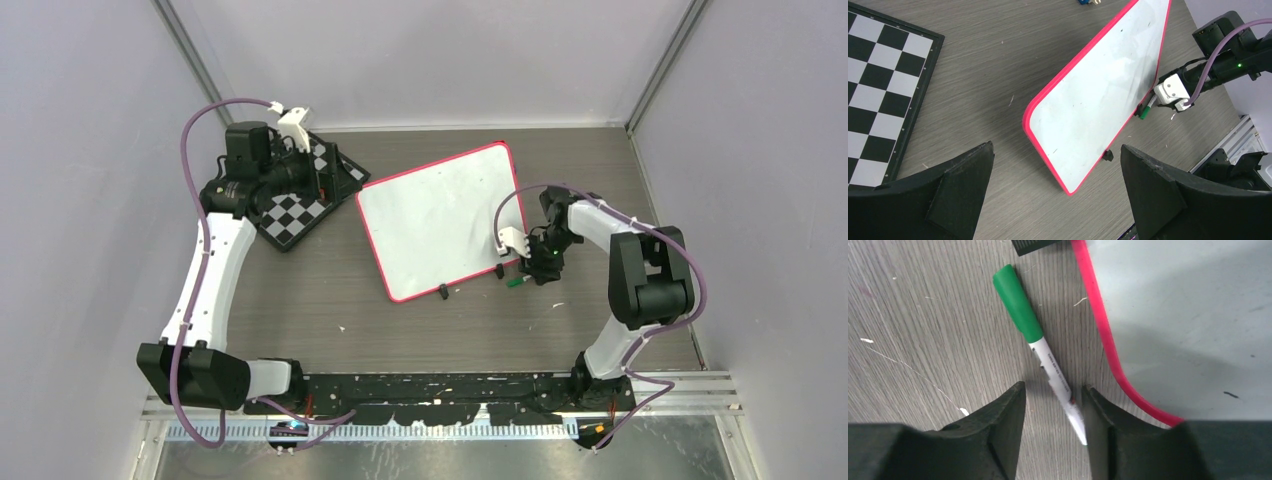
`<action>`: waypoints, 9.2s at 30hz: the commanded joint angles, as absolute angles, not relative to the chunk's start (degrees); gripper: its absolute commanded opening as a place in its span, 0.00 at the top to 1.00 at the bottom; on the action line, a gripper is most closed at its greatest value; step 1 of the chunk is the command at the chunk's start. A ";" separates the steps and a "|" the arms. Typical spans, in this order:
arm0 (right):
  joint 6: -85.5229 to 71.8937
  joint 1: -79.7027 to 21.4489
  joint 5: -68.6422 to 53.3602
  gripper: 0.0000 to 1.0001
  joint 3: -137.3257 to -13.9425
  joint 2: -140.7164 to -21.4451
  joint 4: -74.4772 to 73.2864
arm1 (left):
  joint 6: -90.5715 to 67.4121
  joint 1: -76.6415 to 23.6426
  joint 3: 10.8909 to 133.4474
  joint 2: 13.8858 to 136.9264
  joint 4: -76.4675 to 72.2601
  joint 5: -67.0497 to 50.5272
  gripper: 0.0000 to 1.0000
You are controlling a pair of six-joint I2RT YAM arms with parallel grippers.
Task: Write a sentence on the whiteboard
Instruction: Pick up the whiteboard marker from the center of the board, then pass from the right arm to the left, then open the pen cap from the whiteboard marker, then place the pen cap at the center of the board.
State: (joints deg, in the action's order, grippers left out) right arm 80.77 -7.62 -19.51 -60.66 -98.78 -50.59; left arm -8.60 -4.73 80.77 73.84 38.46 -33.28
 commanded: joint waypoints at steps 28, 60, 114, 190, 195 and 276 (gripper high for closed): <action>28.58 -19.24 -39.56 1.00 -74.40 -76.58 -62.75 | 18.85 -21.03 85.70 73.68 54.48 -35.80 0.00; 7.35 -20.38 -54.40 1.00 -76.11 -77.53 -65.92 | 22.28 -29.97 75.75 70.11 47.14 -35.45 0.00; 8.70 -28.78 -63.58 0.50 -84.24 -81.07 -73.84 | 50.97 -58.77 80.87 72.16 47.69 -17.55 1.00; -9.53 -28.88 -63.66 0.51 -87.63 -79.28 -55.55 | 22.02 -38.74 93.24 84.30 60.43 -48.46 1.00; -10.66 -29.09 -62.76 0.56 -87.67 -79.38 -54.28 | 19.72 -39.26 93.60 84.54 58.96 -48.49 1.00; 2.55 -9.64 -54.96 1.00 -75.30 -75.81 -60.13 | 52.99 -1.20 40.63 77.68 38.61 -18.24 0.89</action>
